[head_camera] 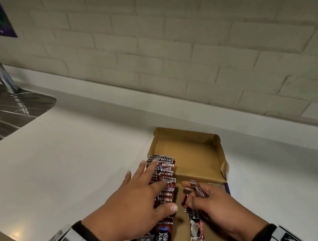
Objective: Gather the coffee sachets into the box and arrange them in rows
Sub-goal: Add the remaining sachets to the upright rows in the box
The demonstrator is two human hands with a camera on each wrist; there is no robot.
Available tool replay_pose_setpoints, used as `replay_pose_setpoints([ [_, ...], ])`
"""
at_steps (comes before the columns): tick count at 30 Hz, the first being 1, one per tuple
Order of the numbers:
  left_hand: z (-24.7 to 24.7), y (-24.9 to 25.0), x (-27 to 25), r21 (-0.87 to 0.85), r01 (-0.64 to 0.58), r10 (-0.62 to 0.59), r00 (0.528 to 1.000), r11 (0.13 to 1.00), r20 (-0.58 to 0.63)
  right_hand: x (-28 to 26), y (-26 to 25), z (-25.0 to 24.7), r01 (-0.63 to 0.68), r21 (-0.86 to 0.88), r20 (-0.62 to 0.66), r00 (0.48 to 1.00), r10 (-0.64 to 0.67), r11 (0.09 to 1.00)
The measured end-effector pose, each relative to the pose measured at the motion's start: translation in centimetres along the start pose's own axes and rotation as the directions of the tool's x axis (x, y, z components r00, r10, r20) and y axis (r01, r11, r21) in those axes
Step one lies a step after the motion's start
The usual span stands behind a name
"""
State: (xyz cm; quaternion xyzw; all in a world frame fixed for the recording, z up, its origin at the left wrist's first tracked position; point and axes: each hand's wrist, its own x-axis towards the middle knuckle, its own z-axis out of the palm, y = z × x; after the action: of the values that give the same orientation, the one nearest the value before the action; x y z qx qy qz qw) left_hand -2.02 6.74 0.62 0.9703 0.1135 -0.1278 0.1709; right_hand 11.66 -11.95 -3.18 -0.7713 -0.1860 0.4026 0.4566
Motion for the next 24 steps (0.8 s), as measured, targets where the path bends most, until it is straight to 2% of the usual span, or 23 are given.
replay_pose_setpoints([
  [5,0.3,0.4,1.2,0.079,0.026,-0.027,1.000,0.997,0.011,0.4,-0.2,0.8,0.002,-0.063,-0.010,1.000,-0.003,0.998],
  [9,0.2,0.4,1.4,0.064,0.033,-0.035,0.999,0.997,0.019,0.2,-0.9,1.2,0.061,-0.061,0.061,0.997,-0.057,0.996],
  [16,0.1,0.6,1.4,0.034,0.035,-0.035,0.999,0.999,0.025,1.1,-0.5,1.6,0.084,-0.102,0.079,0.994,-0.076,0.991],
  [24,-0.2,0.9,1.2,0.039,0.031,-0.032,0.999,0.999,0.030,1.4,-0.1,1.6,0.065,-0.074,0.016,0.998,-0.064,0.995],
])
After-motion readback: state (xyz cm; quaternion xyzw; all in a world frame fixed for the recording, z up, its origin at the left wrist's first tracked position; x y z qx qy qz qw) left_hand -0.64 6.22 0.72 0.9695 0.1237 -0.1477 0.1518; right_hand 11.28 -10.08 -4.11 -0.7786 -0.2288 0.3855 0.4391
